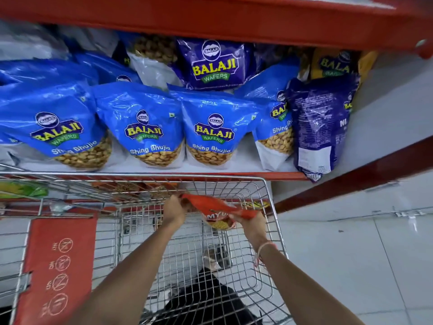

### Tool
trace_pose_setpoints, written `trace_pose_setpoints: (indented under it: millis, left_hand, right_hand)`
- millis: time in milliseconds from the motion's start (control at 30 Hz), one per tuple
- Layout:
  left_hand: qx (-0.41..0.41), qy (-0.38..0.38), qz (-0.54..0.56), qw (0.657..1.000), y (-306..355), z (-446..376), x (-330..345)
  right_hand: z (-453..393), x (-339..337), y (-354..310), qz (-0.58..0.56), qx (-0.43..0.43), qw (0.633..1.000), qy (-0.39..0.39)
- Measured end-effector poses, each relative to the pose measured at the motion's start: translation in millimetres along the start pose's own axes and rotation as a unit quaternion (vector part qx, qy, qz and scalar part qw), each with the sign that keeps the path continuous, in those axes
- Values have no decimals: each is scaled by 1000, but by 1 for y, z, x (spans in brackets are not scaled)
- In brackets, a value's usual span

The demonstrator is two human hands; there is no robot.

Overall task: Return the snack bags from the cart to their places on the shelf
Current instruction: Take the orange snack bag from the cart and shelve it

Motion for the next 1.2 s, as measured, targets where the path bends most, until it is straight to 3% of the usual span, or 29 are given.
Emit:
trace_pose_setpoints:
  millis: [267, 467, 633, 833, 1200]
  left_hand:
    - [88, -78, 122, 986, 16, 35, -23]
    - [133, -73, 248, 957, 69, 71, -63]
    - [196, -60, 314, 927, 139, 109, -105]
    - [241, -67, 352, 902, 217, 146, -150]
    - [405, -42, 370, 835, 380, 207, -233]
  right_hand:
    - [31, -22, -42, -24, -107, 994, 25]
    - [64, -65, -103, -85, -191, 974, 92]
    - [96, -102, -181, -161, -307, 934, 91]
    - [149, -153, -272, -210, -386, 891, 116]
    - [197, -239, -417, -294, -497, 807, 126]
Point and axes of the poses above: each hand's wrist, its own z-axis away from the middle knuckle, its own x-axis out of the palm, y = z × x, the point moved 6 cm from there along -z, towards the middle knuckle, and after that the axes turned 9 degrees about -x, right-handed, at the moved point
